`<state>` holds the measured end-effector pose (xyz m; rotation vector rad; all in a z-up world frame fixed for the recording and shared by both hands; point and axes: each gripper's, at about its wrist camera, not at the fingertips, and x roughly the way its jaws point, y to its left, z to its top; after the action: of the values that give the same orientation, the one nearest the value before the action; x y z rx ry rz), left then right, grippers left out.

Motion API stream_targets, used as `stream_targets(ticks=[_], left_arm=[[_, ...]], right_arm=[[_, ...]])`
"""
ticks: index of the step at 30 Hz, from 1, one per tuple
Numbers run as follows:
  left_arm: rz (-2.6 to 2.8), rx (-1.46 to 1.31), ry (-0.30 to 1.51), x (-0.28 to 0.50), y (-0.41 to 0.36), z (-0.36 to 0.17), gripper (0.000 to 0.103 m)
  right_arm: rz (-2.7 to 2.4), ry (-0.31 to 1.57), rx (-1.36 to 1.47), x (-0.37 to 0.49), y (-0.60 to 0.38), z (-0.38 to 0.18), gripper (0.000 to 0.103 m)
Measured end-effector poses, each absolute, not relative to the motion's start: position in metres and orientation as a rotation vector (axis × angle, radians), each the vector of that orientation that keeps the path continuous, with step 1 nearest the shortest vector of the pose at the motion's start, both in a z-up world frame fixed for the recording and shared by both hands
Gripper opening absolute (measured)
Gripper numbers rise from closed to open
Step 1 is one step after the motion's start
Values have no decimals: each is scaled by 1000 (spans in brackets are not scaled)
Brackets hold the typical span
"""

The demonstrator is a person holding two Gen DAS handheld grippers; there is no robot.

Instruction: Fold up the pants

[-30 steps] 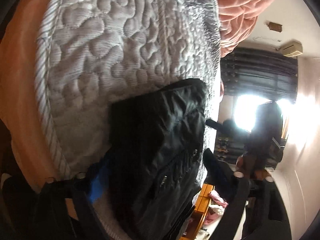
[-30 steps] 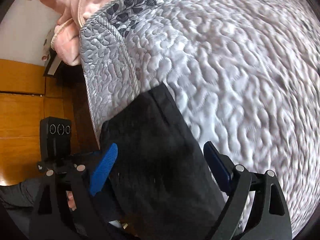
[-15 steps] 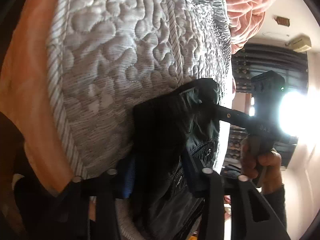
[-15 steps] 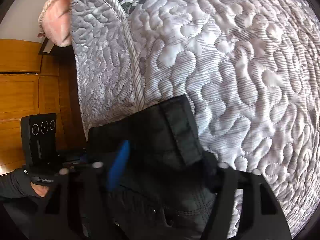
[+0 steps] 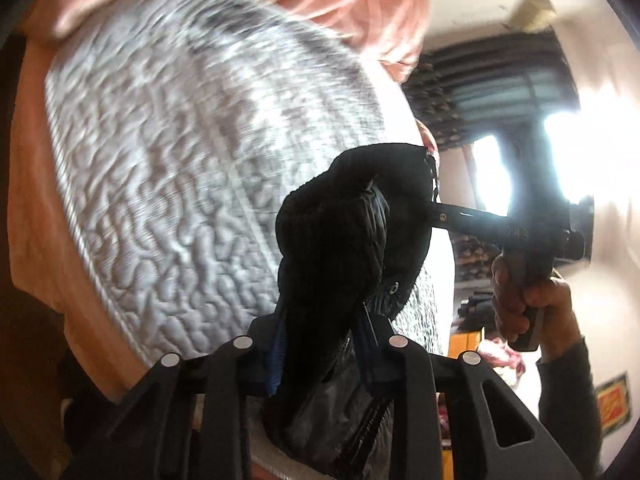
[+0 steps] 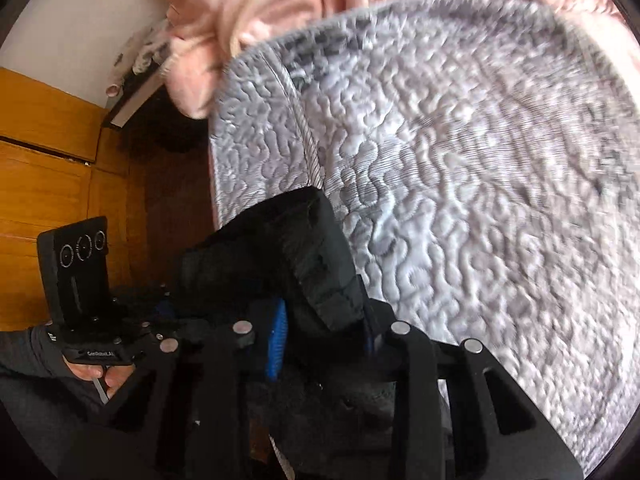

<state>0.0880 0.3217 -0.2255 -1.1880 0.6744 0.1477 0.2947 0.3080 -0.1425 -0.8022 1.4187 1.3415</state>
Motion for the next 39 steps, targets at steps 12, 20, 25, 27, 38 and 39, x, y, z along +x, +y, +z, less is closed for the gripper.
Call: stream_targets(ticks=[12, 20, 25, 27, 38, 39], left_arm=[[71, -828, 658, 77, 237, -115, 29], [29, -728, 656, 71, 195, -81, 29], [11, -678, 650, 69, 174, -67, 29], [4, -659, 649, 69, 167, -62, 29], [-21, -584, 651, 69, 140, -44, 29], [-23, -573, 652, 70, 137, -42, 29]], right_arm=[[1282, 1255, -713, 281, 214, -35, 29], [1254, 1194, -656, 274, 164, -3, 29], [1242, 1167, -636, 269, 140, 10, 29], [1237, 1157, -629, 267, 132, 14, 29], [1216, 1108, -589, 263, 92, 31, 29], [1213, 1105, -587, 263, 90, 31, 29]])
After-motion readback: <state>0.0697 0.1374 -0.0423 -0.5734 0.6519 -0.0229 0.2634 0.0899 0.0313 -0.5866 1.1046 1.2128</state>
